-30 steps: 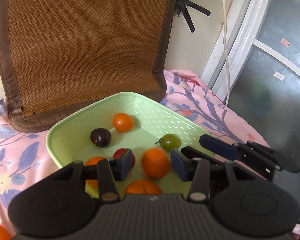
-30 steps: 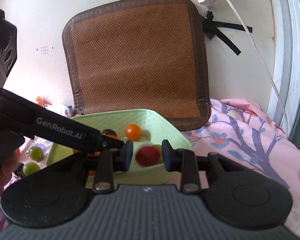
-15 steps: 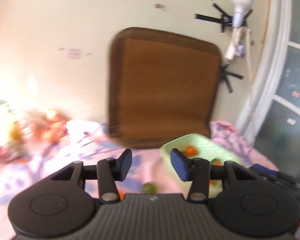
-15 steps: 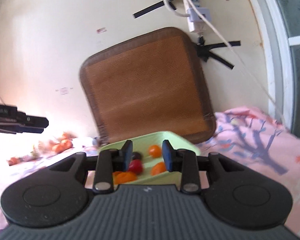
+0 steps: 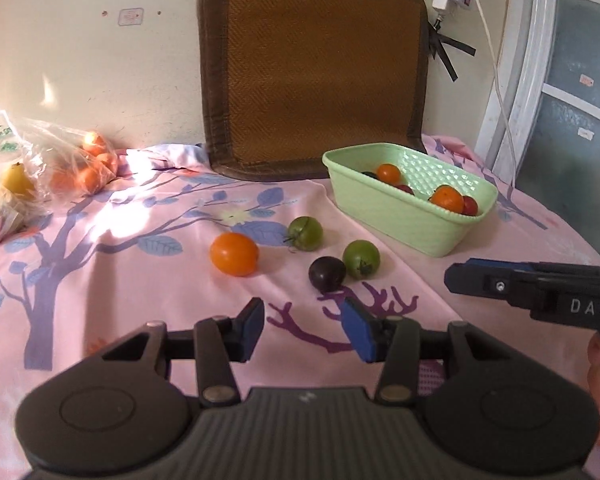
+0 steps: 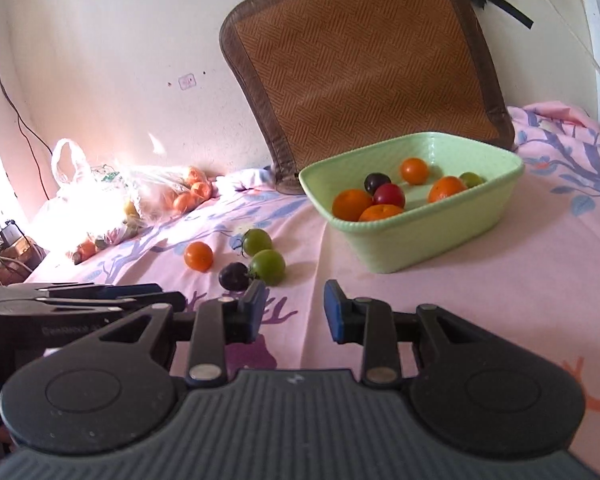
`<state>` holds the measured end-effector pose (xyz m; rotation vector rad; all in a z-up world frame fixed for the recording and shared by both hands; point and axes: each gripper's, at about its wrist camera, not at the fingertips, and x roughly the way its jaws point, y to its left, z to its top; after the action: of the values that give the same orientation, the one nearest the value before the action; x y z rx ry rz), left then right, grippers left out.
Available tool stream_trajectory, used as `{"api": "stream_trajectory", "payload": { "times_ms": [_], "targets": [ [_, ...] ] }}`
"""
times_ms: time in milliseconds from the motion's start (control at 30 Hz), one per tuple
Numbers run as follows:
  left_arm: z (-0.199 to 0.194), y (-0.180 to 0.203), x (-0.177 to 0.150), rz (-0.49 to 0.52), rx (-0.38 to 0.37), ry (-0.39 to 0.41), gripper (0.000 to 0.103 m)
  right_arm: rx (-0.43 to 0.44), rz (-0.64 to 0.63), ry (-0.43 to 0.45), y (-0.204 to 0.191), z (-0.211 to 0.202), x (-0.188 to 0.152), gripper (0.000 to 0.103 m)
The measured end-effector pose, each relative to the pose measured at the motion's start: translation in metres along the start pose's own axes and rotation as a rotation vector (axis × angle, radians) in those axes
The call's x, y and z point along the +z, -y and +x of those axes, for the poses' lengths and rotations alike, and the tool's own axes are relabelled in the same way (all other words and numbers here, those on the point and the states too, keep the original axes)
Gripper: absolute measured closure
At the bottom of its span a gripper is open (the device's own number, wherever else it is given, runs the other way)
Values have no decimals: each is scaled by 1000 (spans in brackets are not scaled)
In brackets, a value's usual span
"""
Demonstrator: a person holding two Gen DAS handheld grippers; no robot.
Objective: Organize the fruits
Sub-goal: 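Grasp a dark purple tomato with the left gripper while the right grasps a green tomato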
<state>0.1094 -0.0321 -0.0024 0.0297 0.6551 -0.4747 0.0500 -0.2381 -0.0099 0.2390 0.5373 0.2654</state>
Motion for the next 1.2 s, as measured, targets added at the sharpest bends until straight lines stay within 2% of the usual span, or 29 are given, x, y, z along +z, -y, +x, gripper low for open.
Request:
{"api": "stream_trajectory", "payload": {
  "times_ms": [133,267,367,400,433,467,700,767,933,1067,1200],
  "targets": [
    [19,9,9,79,-10,-11,59,-4,-2,-15,-7,13,7,68],
    [37,12,16,116,-32,-45,59,17,57,-27,-5,27,17,68],
    [43,17,17,152,-52,-57,61,28,87,-47,-4,38,22,68],
    [44,18,17,161,-57,-57,65,31,92,-55,-4,42,23,68],
    [44,19,17,164,-58,-54,73,33,95,-62,-5,46,23,68],
    [44,18,17,160,-55,-50,77,31,95,-68,-6,49,23,68],
    [21,12,5,133,-50,-49,78,39,115,-129,-9,76,20,68],
    [8,13,-3,120,-47,-50,78,37,89,-126,-13,75,20,72],
    [-33,20,-24,80,-66,-14,78,67,64,-60,-18,40,15,72],
    [-52,28,-41,60,-98,1,78,24,2,-16,-20,0,-5,72],
    [-52,38,-53,61,-113,-15,78,-18,21,1,-10,-31,-26,72]
  ]
}}
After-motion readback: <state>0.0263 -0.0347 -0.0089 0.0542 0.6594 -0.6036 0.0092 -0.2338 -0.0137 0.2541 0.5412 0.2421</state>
